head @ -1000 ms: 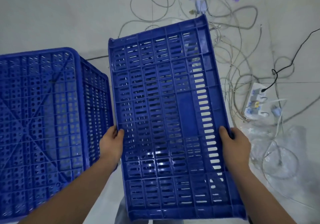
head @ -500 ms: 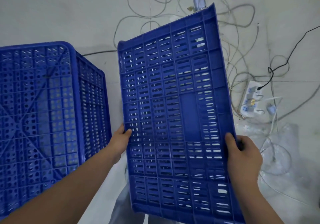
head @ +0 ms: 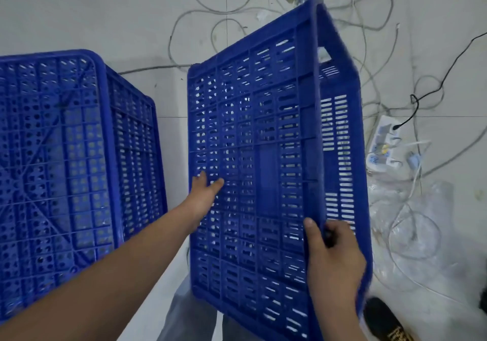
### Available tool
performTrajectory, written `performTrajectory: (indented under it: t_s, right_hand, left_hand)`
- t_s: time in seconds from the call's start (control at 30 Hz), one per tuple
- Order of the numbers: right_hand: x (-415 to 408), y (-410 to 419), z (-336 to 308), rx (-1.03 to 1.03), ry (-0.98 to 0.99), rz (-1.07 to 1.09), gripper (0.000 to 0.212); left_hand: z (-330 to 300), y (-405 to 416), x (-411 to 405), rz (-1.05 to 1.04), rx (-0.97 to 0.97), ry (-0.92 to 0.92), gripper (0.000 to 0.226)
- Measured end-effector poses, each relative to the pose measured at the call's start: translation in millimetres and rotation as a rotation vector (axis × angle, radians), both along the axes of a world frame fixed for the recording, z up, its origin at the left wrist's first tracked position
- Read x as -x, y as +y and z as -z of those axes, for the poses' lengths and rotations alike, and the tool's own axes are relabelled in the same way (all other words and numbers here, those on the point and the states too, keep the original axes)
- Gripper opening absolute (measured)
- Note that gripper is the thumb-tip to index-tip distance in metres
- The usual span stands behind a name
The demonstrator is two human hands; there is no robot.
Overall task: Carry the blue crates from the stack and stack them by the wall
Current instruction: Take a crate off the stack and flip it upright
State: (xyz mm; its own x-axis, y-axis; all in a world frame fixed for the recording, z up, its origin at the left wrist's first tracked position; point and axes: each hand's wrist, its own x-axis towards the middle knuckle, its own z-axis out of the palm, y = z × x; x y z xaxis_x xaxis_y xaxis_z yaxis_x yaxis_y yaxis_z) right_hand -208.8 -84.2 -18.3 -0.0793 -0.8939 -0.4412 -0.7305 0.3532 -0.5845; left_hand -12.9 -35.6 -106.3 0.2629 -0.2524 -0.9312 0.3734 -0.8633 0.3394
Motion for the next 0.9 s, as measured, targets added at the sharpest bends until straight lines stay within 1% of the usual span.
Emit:
performTrajectory:
  t_s: [0.17,0.27,0.3,0.4,0.43,0.5,0.57,0.6,0.63,0.7,0.73,0.83,0.9]
  right_hand:
    - [-22.1,19.9,2.2,-0.097,-0.005,-0.093,0.014]
    - [-33.4,27.2,7.6,-0.146,0.031,-0.177,0.018]
    - [-37.0,29.9,10.4,-0.146,0.053,-0.219,0.020]
    - [-46.6,38.0,20.8,-0.109,0.110,-0.350,0.024]
    - [-49.9,41.0,24.3,-0.085,0.123,-0.379,0.024]
    - [-55.7,46.2,31.6,-0.029,0.132,-0.398,0.025]
    - [-61.8,49.5,36.2,-0.033,0.140,-0.409,0.028]
    - [-64.3,49.7,38.4,-0.058,0.138,-0.411,0.029]
    - [-66.2,49.1,40.8,-0.091,0.135,-0.411,0.029]
    - [-68.7,46.0,45.7,-0.148,0.144,-0.414,0.027]
    - [-69.7,44.5,48.8,-0.169,0.158,-0.422,0.026]
    - [-75.7,42.0,59.1,-0.216,0.210,-0.479,0.024]
    - [-80.6,39.6,67.1,-0.237,0.232,-0.532,0.021]
  left_hand:
    - [-11.4,-12.8,1.4,-0.201,0.110,0.067,0.066]
    - [-19.8,-15.2,-0.4,-0.251,0.205,0.081,0.064]
    - [-22.4,-15.3,0.0,-0.252,0.244,0.101,0.067]
    - [-29.8,-16.1,1.2,-0.177,0.301,0.164,0.095]
    - [-30.7,-15.4,1.1,-0.154,0.308,0.162,0.100]
    - [-34.3,-14.7,0.7,-0.133,0.330,0.134,0.100]
    - [-36.7,-14.2,3.4,-0.100,0.362,0.116,0.103]
    - [-37.8,-14.3,6.6,-0.067,0.371,0.101,0.101]
    - [-39.2,-15.2,10.7,-0.036,0.386,0.082,0.094]
    - [-35.3,-17.3,16.9,-0.002,0.408,0.024,0.069]
    - [-32.3,-18.4,18.8,0.003,0.415,-0.006,0.065]
    - [-14.1,-18.6,17.7,-0.002,0.358,-0.080,0.065]
    - [-2.6,-18.9,15.4,-0.008,0.304,-0.140,0.061]
